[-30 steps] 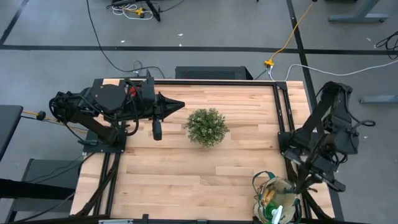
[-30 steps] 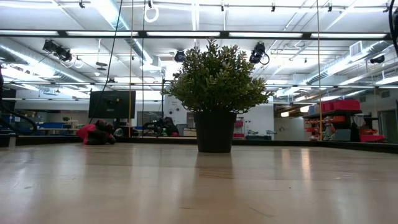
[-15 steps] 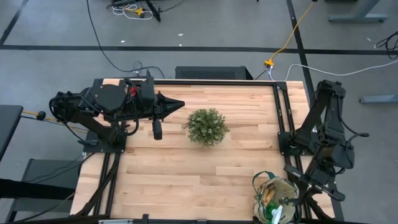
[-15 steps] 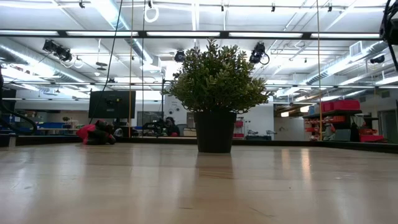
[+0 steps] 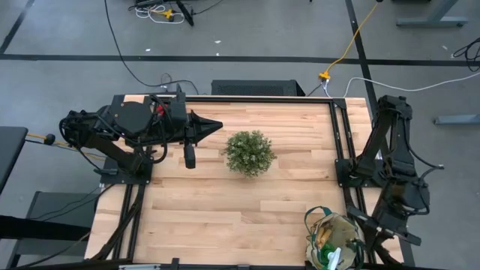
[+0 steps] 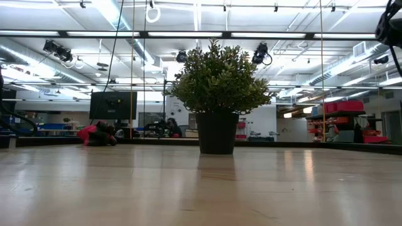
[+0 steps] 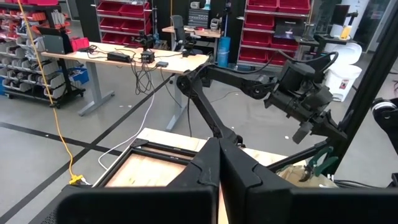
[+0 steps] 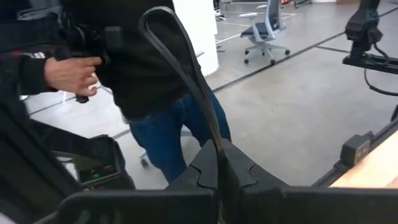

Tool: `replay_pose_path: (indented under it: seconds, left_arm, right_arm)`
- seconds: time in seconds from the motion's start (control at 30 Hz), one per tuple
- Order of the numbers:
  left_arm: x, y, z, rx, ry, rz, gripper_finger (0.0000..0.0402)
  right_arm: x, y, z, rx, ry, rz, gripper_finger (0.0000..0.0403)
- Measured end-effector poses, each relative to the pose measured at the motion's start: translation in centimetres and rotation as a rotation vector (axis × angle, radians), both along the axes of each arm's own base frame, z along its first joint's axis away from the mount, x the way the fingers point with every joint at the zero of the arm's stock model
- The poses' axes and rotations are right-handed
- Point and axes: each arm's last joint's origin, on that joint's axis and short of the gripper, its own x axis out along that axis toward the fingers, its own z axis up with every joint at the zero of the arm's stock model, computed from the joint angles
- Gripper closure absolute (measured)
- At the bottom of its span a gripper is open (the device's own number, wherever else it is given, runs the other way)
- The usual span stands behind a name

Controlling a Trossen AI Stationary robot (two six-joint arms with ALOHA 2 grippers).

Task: Pick & Place Garden tools in Gardening bag
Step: Put the green shear scissors into the white gardening bag

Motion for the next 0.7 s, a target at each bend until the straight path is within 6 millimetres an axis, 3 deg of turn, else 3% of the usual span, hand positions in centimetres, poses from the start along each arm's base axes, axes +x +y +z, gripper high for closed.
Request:
replay_pose_path:
  seconds: [0.7]
  left_arm:
    - [0.0, 0.0, 0.0, 0.001, 0.000, 0.007, 0.0398]
  right_arm:
    - [-0.7, 1.0, -0.6, -0.047, -0.012, 0.067, 0.0403]
